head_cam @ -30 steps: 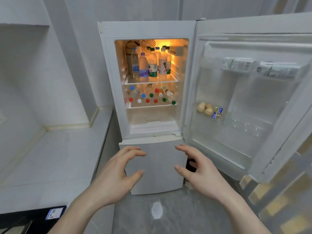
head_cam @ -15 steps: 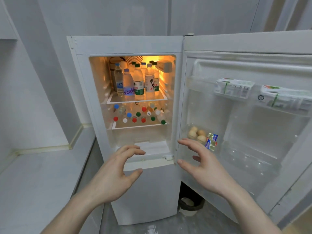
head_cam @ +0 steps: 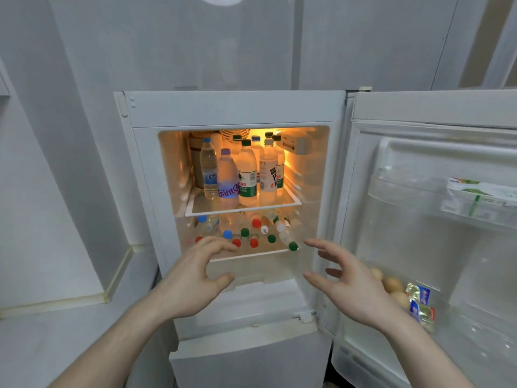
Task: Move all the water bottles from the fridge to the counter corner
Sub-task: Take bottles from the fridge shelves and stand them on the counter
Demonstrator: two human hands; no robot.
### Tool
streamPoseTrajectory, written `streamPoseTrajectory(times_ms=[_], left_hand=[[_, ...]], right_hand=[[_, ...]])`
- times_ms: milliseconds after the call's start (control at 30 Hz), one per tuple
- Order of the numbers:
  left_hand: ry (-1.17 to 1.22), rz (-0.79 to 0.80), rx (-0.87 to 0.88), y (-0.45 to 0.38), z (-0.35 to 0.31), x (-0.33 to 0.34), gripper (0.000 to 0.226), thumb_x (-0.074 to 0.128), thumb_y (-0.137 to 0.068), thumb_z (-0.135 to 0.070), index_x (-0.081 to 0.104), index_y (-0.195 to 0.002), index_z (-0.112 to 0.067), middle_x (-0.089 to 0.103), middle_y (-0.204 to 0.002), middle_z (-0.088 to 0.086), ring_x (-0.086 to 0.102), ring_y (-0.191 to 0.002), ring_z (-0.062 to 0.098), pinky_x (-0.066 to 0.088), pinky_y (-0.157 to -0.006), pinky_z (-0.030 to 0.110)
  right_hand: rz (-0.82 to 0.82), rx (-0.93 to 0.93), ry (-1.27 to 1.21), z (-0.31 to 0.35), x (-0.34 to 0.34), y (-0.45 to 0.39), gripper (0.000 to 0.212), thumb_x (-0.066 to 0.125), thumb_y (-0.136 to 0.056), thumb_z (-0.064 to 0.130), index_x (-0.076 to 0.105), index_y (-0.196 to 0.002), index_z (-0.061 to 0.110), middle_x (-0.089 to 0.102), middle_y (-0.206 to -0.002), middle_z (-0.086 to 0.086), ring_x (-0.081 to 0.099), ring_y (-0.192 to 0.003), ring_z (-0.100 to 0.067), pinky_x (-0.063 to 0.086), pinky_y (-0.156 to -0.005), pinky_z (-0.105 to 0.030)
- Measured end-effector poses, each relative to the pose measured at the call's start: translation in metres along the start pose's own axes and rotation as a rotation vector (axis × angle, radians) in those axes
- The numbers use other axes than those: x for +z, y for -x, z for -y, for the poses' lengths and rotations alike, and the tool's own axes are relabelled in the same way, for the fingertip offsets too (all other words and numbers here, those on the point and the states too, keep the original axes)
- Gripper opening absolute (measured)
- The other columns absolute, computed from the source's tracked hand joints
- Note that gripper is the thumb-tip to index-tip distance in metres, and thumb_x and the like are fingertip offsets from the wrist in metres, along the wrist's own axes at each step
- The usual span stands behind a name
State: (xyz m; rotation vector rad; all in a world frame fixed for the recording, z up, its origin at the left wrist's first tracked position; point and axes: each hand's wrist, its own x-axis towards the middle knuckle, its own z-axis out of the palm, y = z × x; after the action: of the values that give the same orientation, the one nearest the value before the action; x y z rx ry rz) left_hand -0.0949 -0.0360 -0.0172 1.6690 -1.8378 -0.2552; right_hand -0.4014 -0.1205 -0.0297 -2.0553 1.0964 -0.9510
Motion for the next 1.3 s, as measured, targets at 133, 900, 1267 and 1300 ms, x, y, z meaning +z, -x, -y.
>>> streamPoseTrajectory(times_ms=[133,900,1267,1300], left_hand=[[0.006,-0.018,0.017,-0.042,0.031,-0.016,0.042,0.075,-0.086,-0.03,0.06,-0.122,-0.045,0.052,-0.126,-0.03,0.051,-0.116,-0.008,0.046,-0.099,0.023],[-0.103,-0.235,-0.035,-0.253,0.084,-0.05,0.061,0.07,-0.086,-0.015,0.05,-0.144,-0.02,0.045,-0.147,0.001,0.048,-0.133,0.019,0.045,-0.107,0.03],[-0.286,-0.211,-0.069,-0.309,0.098,-0.039,0.071,0.049,-0.084,-0.032,0.039,-0.152,-0.018,0.044,-0.154,0.004,0.033,-0.147,0.03,0.037,-0.117,0.047],[-0.289,-0.187,-0.077,-0.312,0.097,-0.039,0.072,0.049,-0.087,-0.033,0.034,-0.156,-0.018,0.041,-0.158,0.005,0.03,-0.15,0.028,0.033,-0.12,0.045]], right_hand=[[-0.023,-0.02,-0.039,0.009,0.028,-0.039,0.05,0.078,-0.09,0.037,0.056,-0.131,0.059,0.054,-0.139,0.036,0.051,-0.127,0.01,0.049,-0.102,-0.022],[-0.152,-0.193,-0.169,0.042,0.071,-0.28,0.059,0.073,-0.093,0.025,0.05,-0.145,0.039,0.05,-0.149,0.014,0.051,-0.135,-0.01,0.051,-0.109,-0.041],[-0.199,-0.241,-0.059,0.048,0.081,-0.371,0.055,0.072,-0.09,0.017,0.052,-0.141,0.024,0.056,-0.144,0.001,0.052,-0.129,-0.021,0.038,-0.09,-0.025],[-0.182,-0.256,-0.045,0.048,0.083,-0.376,0.053,0.071,-0.09,0.016,0.053,-0.14,0.023,0.057,-0.141,0.002,0.052,-0.127,-0.02,0.037,-0.09,-0.024]])
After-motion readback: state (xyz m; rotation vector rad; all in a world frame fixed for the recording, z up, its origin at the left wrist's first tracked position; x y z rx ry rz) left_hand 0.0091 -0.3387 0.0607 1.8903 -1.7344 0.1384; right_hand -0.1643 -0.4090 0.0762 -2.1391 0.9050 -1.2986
